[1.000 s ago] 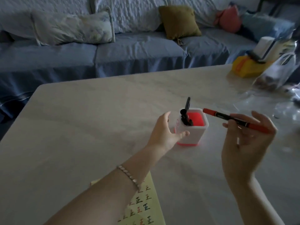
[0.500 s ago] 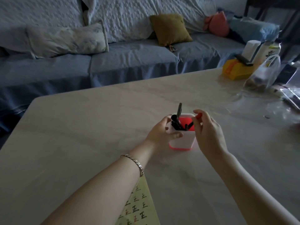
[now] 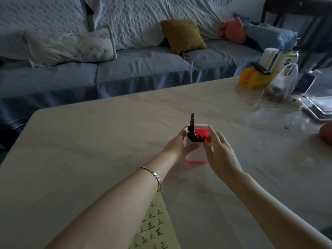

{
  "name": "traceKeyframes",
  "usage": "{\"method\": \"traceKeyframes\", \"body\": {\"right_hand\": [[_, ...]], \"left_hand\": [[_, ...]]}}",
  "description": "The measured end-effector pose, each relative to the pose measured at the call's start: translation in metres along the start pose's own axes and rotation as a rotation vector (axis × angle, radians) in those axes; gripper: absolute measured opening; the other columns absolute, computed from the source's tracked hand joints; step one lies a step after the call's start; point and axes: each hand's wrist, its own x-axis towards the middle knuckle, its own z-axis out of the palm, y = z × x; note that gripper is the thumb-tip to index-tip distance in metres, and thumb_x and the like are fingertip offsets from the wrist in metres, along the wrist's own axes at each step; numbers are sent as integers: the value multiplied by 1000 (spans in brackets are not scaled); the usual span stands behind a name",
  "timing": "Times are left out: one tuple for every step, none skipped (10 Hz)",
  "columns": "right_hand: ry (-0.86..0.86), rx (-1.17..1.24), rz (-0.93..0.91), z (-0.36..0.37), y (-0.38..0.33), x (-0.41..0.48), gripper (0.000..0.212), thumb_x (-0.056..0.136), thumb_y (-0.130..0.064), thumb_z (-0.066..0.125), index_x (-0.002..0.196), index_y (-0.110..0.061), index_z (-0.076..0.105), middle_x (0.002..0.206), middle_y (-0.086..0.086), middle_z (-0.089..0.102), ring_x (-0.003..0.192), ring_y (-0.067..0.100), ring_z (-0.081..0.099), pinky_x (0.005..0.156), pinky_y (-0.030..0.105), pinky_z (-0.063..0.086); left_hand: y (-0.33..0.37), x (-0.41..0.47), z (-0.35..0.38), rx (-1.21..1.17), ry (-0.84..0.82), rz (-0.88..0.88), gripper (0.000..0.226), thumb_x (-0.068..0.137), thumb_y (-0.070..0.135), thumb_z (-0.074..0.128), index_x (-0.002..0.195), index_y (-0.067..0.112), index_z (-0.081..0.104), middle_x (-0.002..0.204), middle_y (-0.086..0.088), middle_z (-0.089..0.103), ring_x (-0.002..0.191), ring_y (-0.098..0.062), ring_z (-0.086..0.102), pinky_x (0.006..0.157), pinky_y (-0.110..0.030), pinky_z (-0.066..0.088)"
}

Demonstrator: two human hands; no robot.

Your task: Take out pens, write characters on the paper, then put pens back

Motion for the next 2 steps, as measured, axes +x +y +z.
{"method": "traceKeyframes", "body": {"right_hand": [[59,25,31,-9,-16,-10,43,85,-2,52,125,-14,49,111,8,55,100,27,53,75,22,32],[-6,-88,-3,-15,-52,-7,24,85,-17,55,108,-15,61,109,2,58,96,26,57,67,24,35]], "left_hand": [[-3,-8,-5,85,-36,-44,66,89,27,54,144,25,19,143,2,40,119,-23,50,101,-36,39],[-13,-31,-31,227,-26,-124,63,89,26,55,142,14,24,144,-6,37,129,-21,40,105,-30,33]]}}
